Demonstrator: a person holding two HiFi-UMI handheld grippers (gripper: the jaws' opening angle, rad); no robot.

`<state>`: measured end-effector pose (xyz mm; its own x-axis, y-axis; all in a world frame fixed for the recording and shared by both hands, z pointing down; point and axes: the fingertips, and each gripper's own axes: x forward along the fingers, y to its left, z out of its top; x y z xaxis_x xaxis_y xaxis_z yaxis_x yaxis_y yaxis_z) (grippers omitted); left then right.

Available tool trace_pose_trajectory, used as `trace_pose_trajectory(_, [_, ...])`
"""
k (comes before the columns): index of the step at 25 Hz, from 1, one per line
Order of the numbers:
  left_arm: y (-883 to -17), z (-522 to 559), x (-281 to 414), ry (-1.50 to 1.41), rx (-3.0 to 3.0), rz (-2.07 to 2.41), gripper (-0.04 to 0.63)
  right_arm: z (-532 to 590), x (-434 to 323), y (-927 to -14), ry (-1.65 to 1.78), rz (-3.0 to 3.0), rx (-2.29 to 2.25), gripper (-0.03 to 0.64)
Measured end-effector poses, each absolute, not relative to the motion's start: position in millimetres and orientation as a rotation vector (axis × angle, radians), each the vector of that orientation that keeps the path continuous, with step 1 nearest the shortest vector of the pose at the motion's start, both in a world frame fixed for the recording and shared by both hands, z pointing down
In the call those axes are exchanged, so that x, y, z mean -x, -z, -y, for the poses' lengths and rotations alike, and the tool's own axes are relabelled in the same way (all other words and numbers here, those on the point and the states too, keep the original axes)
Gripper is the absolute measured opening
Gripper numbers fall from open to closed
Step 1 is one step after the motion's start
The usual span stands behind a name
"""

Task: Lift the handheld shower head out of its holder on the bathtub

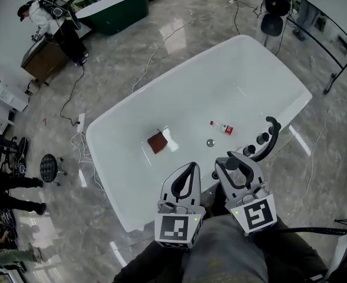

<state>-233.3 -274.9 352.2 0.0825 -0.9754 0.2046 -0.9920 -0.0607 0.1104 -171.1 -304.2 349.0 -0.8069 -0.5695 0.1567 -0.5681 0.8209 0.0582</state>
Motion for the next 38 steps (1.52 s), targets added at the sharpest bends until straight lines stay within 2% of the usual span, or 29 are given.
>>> trace_pose_trajectory(6, [-320, 278, 240, -0.036, -2.19, 2.028, 0.003, 299, 179, -317, 0.083, 2.872, -0.897, 0.138])
trace_pose_trajectory(29, [-325, 251, 230, -0.027, -2.191, 2.023, 0.003, 281, 179, -317, 0.07, 2.859, -0.867, 0.138])
trace_pose_trajectory(38, [-323, 222, 200, -0.023, -2.251, 1.965, 0.003, 263, 154, -318, 0.073, 2.836, -0.949, 0.138])
